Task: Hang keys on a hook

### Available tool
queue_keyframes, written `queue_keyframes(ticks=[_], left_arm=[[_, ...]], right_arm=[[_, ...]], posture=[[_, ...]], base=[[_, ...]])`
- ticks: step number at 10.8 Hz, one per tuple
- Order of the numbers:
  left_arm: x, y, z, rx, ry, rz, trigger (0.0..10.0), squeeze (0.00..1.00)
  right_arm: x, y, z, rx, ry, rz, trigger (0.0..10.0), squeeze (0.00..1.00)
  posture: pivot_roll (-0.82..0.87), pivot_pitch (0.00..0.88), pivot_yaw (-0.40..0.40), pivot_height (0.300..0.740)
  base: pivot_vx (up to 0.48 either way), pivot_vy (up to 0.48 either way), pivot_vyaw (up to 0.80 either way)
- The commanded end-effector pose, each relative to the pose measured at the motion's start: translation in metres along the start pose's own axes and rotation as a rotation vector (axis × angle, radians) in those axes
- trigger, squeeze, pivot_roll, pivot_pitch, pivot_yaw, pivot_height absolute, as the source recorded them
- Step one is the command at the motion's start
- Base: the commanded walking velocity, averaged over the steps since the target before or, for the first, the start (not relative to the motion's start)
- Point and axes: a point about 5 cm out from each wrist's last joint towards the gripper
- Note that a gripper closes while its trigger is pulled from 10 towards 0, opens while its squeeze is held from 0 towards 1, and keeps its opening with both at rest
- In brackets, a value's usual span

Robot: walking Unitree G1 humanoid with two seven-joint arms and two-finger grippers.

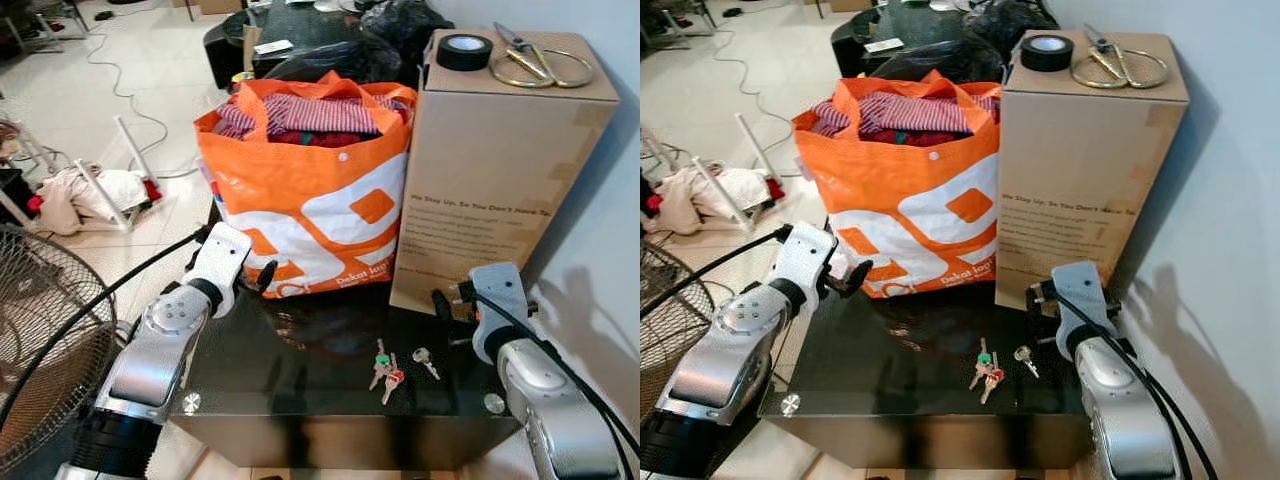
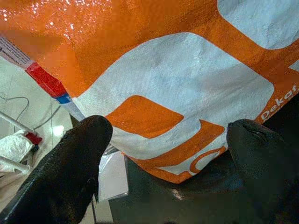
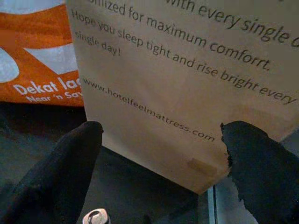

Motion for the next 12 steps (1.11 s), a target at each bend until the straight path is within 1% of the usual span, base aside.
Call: queue_keyframes(ticks=[1,2,3,4,5,6,7,8,9,10,11,12], left_arm=[[-0.001,-0.003,-0.002,0.012,0.012,0.001,10.0,0.00],[-0.005,-0.004,-0.002,0.011,0.012,-0.009,10.0,0.00],[-0.009,-0.005,-0.002,0.009,0.017,-0.022,10.0,0.00],[-0.011,-0.006,-0.002,0.010,0.018,-0.029,10.0,0.00],[-0.013,-0.007,-0.004,0.012,0.022,-0.035,10.0,0.00],[-0.015,-0.009,-0.006,0.015,0.029,-0.043,10.0,0.00],[-0.016,-0.009,-0.006,0.016,0.032,-0.045,10.0,0.00],[-0.018,-0.010,-0.006,0.017,0.023,-0.036,10.0,0.00],[-0.021,-0.011,-0.005,0.020,0.003,-0.031,10.0,0.00],[-0.025,-0.012,-0.004,0.030,-0.048,-0.023,10.0,0.00],[-0.032,-0.016,-0.002,0.051,-0.168,0.018,10.0,0.00],[-0.041,-0.020,-0.002,0.082,-0.290,0.060,10.0,0.00]], right_arm=[[0.002,0.003,0.001,-0.008,0.014,-0.003,10.0,1.00],[0.004,0.003,-0.002,-0.014,0.042,0.035,10.0,1.00],[0.004,0.004,-0.004,-0.016,0.068,0.166,10.0,1.00],[0.004,0.007,-0.004,-0.029,0.077,0.222,10.0,1.00],[0.004,0.009,-0.003,-0.030,0.092,0.219,10.0,1.00],[0.004,0.015,-0.002,-0.053,0.083,0.215,10.0,1.00],[0.006,0.018,0.002,-0.069,0.125,0.243,10.0,1.00],[0.006,0.013,0.008,-0.016,0.143,0.129,10.0,0.00],[0.003,0.007,0.014,0.003,0.135,0.075,10.0,0.00],[0.000,0.002,0.021,0.005,0.121,0.052,10.0,0.00],[0.010,-0.011,0.031,0.018,0.183,-0.002,10.0,0.00],[0.029,-0.028,0.037,0.103,0.307,-0.010,10.0,0.00]], posture=[[-0.09,0.000,0.100,0.740],[-0.09,0.000,0.086,0.740],[-0.09,0.000,0.064,0.740],[-0.09,0.000,0.058,0.740],[-0.09,0.000,0.047,0.740],[-0.08,0.000,0.033,0.740],[-0.07,0.000,0.020,0.740],[-0.07,0.000,0.016,0.740],[-0.07,0.000,0.011,0.740],[-0.07,0.000,0.014,0.740],[-0.08,0.000,0.023,0.740],[-0.08,0.000,0.030,0.740]], base=[[0.000,0.000,0.00],[0.000,0.000,0.00],[0.000,0.000,0.00],[0.000,0.000,0.00],[0.000,0.000,0.00],[0.000,0.000,0.00],[0.000,0.000,0.00],[0.000,0.000,0.00],[0.000,0.000,0.00],[0.000,0.000,0.00],[0.000,0.000,0.00],[0.000,0.000,0.00]])
Point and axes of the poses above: a point about 5 cm out from each wrist's last joint towards the gripper, its own z axis pointing out of the wrist towards the gripper, its own y axis along the axis of the wrist's last joint, x = y × z, and after that the axes turned 4 degrees about -z, right-handed
